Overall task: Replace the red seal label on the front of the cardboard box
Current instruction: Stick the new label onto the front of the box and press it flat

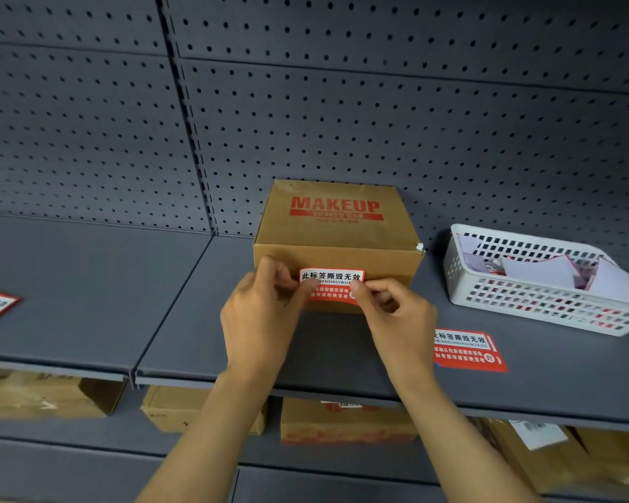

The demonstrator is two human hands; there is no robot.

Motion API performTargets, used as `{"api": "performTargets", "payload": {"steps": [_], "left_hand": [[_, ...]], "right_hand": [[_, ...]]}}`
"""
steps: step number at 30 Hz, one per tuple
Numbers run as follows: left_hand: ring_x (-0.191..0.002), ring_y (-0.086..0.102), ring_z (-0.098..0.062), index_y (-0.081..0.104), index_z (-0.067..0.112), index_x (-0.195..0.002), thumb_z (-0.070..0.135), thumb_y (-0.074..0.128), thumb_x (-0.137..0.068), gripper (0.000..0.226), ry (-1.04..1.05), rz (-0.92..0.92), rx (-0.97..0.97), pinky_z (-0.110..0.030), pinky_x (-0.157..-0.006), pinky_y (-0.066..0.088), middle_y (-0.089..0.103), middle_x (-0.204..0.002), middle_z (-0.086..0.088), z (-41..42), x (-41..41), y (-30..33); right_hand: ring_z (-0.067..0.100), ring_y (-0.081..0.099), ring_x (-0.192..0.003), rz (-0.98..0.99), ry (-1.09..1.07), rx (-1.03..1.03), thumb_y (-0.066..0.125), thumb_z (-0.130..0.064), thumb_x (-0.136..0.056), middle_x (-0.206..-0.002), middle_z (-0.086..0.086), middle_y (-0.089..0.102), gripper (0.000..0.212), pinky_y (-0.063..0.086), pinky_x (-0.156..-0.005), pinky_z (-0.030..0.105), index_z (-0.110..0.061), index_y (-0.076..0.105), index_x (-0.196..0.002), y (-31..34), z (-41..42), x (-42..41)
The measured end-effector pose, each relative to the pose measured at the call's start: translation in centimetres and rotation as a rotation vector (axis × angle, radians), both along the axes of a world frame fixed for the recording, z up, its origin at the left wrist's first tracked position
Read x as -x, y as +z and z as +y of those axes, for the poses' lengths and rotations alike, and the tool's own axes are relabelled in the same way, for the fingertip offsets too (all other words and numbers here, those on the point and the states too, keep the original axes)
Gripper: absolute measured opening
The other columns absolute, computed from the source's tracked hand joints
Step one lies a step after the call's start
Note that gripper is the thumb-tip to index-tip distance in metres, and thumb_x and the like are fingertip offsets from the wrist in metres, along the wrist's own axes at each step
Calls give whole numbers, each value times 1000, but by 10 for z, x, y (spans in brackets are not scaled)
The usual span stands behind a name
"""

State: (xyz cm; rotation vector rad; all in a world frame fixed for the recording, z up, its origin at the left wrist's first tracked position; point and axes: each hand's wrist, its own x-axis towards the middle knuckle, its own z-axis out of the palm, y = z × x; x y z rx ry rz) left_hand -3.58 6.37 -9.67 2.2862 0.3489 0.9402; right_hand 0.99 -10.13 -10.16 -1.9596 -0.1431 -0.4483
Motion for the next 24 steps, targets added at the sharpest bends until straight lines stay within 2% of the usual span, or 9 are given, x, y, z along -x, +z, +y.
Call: {"api": "performTargets", "payload": {"steps": [6,11,13,15,17,20,22,24], "left_hand": [[-67,63,-14,52,25,-85,48,78,-80,35,-1,-26,-41,-39,-53,54,67,-73,12,1,-3,-1],[-60,55,-13,47,28,-82,59,74,-78,41,5,6,-99,-34,-50,50,57,-62,11,8,-3,0],[-60,53,-16,46,28,-81,62,73,-77,44,21,28,-119,-35,-51,49,54,-61,9,12,-3,1],[-62,50,-18,48,25,-81,55,78,-77,42,34,-14,-152,-40,-54,50,52,-65,8,16,0,2],[-74,48,-19,55,21,-84,43,81,-79,36,35,-115,-210,-42,-64,50,55,-78,3,19,1,5],[-106,47,-25,64,19,-106,45,81,-79,42,-4,-159,-237,-37,-89,43,56,-113,-6,19,-4,11],[-131,44,-28,63,21,-123,51,80,-78,56,-92,-100,-267,-39,-105,38,54,-132,-5,20,-11,14],[-143,39,-28,60,23,-129,53,78,-79,61,-139,-57,-286,-45,-115,35,54,-139,-2,22,-16,15]], "right_hand": [[4,67,-61,-35,-42,66,75,-51,-81,-65,-13,72,25,54,-57,33,-27,79,-79,1,1,-1],[9,65,-58,-194,-122,310,74,-53,-80,-69,-11,72,26,50,-48,31,-28,78,-74,6,-1,-2],[13,62,-55,-221,-152,381,74,-56,-79,-67,-9,68,33,47,-46,30,-25,74,-68,6,-6,-3],[14,57,-52,-219,-183,418,72,-61,-79,-61,-7,62,44,45,-44,31,-22,65,-59,7,-13,-4],[14,53,-47,-233,-169,434,70,-62,-80,-55,-7,58,52,44,-43,32,-20,59,-53,8,-17,-4],[18,47,-38,-284,-157,477,69,-64,-80,-40,-3,51,61,39,-40,30,-16,55,-45,11,-8,1],[20,40,-36,-281,-171,530,63,-70,-79,-36,-2,42,67,29,-43,24,-14,53,-43,17,5,4],[18,32,-38,-278,-191,594,63,-72,-77,-38,-4,31,69,15,-49,19,-14,50,-42,21,14,3]]}}
